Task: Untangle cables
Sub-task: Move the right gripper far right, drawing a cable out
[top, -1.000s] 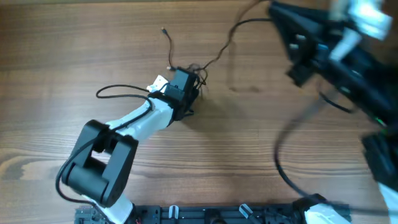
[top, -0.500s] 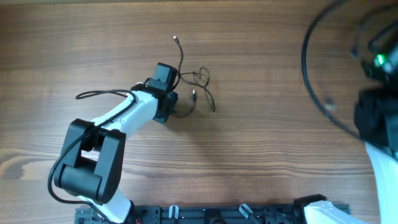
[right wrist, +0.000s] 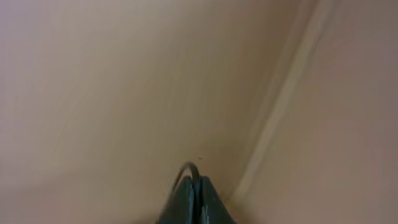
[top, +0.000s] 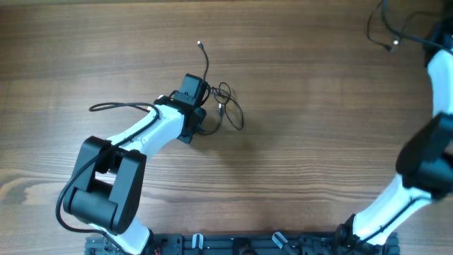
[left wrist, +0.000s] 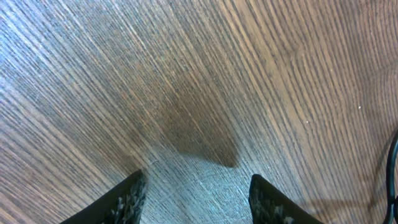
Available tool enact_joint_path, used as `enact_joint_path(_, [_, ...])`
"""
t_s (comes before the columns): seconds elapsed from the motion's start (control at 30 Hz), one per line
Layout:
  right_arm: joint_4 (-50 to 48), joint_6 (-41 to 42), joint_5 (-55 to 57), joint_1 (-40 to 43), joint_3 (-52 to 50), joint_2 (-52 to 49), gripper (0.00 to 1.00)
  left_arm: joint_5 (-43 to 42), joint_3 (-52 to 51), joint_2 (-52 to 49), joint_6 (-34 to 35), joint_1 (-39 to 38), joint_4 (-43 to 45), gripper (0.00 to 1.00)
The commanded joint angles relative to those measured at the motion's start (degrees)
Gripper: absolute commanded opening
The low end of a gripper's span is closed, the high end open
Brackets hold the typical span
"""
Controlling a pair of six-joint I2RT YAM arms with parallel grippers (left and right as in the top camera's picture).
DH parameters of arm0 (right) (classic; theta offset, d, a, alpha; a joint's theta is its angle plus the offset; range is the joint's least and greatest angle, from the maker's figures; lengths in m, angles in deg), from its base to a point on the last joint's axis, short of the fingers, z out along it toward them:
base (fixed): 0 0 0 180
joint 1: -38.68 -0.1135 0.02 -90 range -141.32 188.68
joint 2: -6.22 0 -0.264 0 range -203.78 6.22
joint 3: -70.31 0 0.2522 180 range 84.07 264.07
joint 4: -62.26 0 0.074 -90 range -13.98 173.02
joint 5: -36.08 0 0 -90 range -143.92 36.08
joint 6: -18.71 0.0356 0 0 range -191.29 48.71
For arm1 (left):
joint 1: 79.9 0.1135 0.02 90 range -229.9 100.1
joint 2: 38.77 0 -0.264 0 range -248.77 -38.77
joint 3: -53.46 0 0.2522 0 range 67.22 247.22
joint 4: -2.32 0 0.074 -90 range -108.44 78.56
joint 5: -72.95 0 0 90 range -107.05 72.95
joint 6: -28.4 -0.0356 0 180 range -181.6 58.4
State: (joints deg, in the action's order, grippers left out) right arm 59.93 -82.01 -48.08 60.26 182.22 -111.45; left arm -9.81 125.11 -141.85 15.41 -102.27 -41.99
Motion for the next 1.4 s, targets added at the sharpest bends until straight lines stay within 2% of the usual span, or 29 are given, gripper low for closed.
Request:
enact_joint_path(0.0, [2.34,10.86,-3.43,-0.09,0.26,-10.64,0.04,-1.4,-1.64,-1.68,-0.04,-0.39,-0.57,0.58])
enact_joint_path(0.13, [9.27,14.32,-8.09,-0.2,0.24,-17.4,0.04,-1.42,-1.64,-1.68,-0.04,-0.39,-0.57,0.6])
enact_joint_path(0.17, [10.71,14.32,-14.12,-0.28,0.24,-17.31,0.04,-1.42,-1.64,-1.68,-0.04,-0.39,-0.55,0.61])
enact_joint_path(0.2, [11.96,13.79,-22.69,-0.59,0.26,-17.03,0.11,-1.42,-1.64,-1.68,-0.04,-0.39,-0.52,0.61])
enact_joint_path(0.23, [12.74,13.97,-24.65,-0.83,0.26,-16.35,0.35,-1.42,-1.64,-1.68,-0.04,-0.39,-0.55,0.61])
enact_joint_path(0.27, [13.38,14.99,-24.98,-0.96,0.26,-15.37,0.66,-1.44,-1.64,-1.68,-0.04,-0.39,-0.55,0.64])
enact_joint_path(0.3, [14.05,17.68,-24.96,-1.11,0.28,-12.26,0.99,-2.4,-1.64,-1.68,-0.17,-0.39,-0.57,0.72])
enact_joint_path(0.37, [16.57,20.13,-24.94,-1.09,0.28,-3.04,1.0,-3.37,-1.64,-1.57,-1.79,-0.33,-0.57,0.86])
enact_joint_path(0.4, [20.57,20.15,-24.94,-1.09,0.28,1.73,1.0,-3.69,-1.64,-1.29,-1.84,-0.15,-0.57,0.88])
enact_joint_path(0.47, [31.19,20.83,-25.2,-1.16,0.26,10.19,1.0,-5.49,-1.62,0.83,-5.11,0.59,-0.11,0.71])
enact_joint_path(0.53, [38.4,24.87,-25.66,-1.16,0.26,14.47,1.0,-5.99,-1.4,4.35,-10.32,1.36,-0.15,0.57])
enact_joint_path(0.63, [50.8,25.73,-39.95,-1.97,0.17,17.49,1.0,-6.12,-1.16,13.92,-17.29,2.03,0.13,0.57])
enact_joint_path(0.67, [53.22,25.75,-42.47,-3.21,-0.63,17.22,1.0,-6.16,-1.16,17.64,-18.14,2.03,0.61,0.6])
enact_joint_path(0.7, [55.89,25.66,-42.82,-5.18,-1.53,16.81,1.0,-6.38,-1.16,20.24,-18.12,1.88,0.76,0.71])
enact_joint_path(0.73, [57.09,25.51,-42.84,-7.15,-2.25,16.48,1.0,-7.34,-1.16,22.12,-18.12,1.79,0.72,0.92])
enact_joint_path(0.77, [57.31,25.49,-42.82,-10.12,-3.19,16.15,1.0,-8.68,-1.16,23.19,-18.14,1.68,0.7,1.0])
enact_joint_path(0.83, [57.09,25.57,-38.93,-15.56,-4.11,15.87,1.0,-15.34,-1.22,23.5,-18.36,1.49,0.79,1.0])
enact_joint_path(0.87, [57.24,25.94,-33.35,-18.03,-4.11,15.87,1.0,-20.11,-1.27,23.12,-21.81,1.49,1.22,1.0])
enact_joint_path(0.93, [57.42,26.64,-27.28,-21.35,-4.11,15.87,1.0,-29.53,-1.27,22.23,-36.54,1.46,-0.87,1.0])
enact_joint_path(1.0, [58.29,27.47,-27.28,-23.47,-4.11,15.87,1.0,-29.31,-1.27,21.64,-46.42,1.55,-8.9,1.0])
enact_joint_path(1.03, [58.6,27.23,-27.06,-24.22,-4.11,15.87,1.0,-34.93,-1.27,21.66,-54.55,1.44,-10.64,1.0])
enact_joint_path(1.07, [58.71,27.28,-25.9,-24.65,-4.11,15.87,1.0,-44.13,-1.27,21.64,-63.98,1.18,-11.04,1.0])
enact_joint_path(1.1, [58.77,27.43,-25.57,-24.74,-4.11,15.87,1.0,-46.56,-1.27,21.64,-69.7,0.79,-11.56,1.0])
enact_joint_path(1.13, [59.3,27.45,-25.59,-24.74,-4.11,15.87,1.0,-38.32,-1.27,21.64,-67.14,0.39,-11.87,1.0])
enact_joint_path(1.17, [60.06,27.43,-25.57,-24.74,-4.11,15.87,1.0,-25.0,-1.27,21.64,-58.99,0.35,-12.9,1.0])
enact_joint_path(1.23, [60.98,27.47,-26.84,-24.85,-4.26,15.87,1.0,-8.68,-1.27,21.64,-42.05,0.57,-13.05,1.0])
enact_joint_path(1.3, [61.0,27.34,-29.97,-25.38,-5.33,15.87,1.0,-6.05,-1.27,21.73,-32.15,1.84,-10.12,1.0])
enact_joint_path(1.33, [60.17,24.72,-30.71,-26.64,-7.41,15.85,1.0,-6.08,-1.27,22.1,-26.08,3.74,-7.52,1.0])
enact_joint_path(1.37, [59.43,17.94,-32.92,-27.89,-8.94,15.85,1.0,-6.08,-1.27,22.75,-20.87,6.4,-5.86,1.0])
